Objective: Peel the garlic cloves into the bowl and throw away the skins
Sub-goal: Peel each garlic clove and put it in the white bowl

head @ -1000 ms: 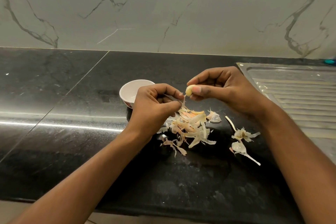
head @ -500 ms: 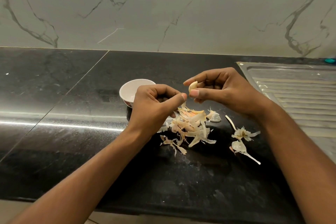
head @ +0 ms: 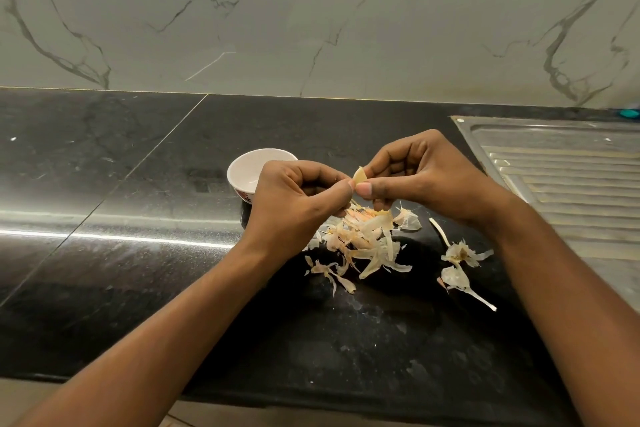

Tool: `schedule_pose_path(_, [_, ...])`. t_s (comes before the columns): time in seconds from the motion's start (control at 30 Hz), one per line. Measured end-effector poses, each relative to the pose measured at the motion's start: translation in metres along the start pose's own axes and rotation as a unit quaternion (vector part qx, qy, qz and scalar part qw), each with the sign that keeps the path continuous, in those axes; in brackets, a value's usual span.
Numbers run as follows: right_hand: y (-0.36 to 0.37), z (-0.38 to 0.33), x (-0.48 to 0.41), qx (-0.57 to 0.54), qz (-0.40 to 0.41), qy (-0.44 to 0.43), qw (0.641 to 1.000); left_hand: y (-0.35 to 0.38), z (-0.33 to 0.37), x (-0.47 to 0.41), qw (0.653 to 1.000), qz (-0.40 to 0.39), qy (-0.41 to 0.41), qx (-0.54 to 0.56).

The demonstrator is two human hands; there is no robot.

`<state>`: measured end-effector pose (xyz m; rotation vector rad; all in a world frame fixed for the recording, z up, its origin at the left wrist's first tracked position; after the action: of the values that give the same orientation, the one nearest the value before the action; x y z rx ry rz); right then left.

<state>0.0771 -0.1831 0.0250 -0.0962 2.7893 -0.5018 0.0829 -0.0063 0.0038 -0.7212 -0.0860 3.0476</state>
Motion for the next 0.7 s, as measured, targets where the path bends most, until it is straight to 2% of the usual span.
schedule_pose_path(0.4, [-0.0027, -0.0022, 0.0014, -0.006, -0.011, 0.008, 1.0, 0.0025, 0.0028, 0.0013, 0.999, -0.04, 0.001, 0.025])
schedule_pose_path(0.7, [0.0041, -0.0006, 0.0025, -0.014, -0.037, 0.015, 0.999, 0.0022, 0.0046, 0.0022, 0.999, -0.021, 0.035, -0.016])
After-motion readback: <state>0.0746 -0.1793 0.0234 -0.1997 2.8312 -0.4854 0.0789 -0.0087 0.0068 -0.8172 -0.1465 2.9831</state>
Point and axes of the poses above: each hand's wrist, its own x-axis away from the middle knuckle, its own y-axis out of the palm, z = x × y, the point moved 8 cm from there along -x, towards the middle knuckle, and after that the axes turned 14 degrees about z, right-handed, at the moved point
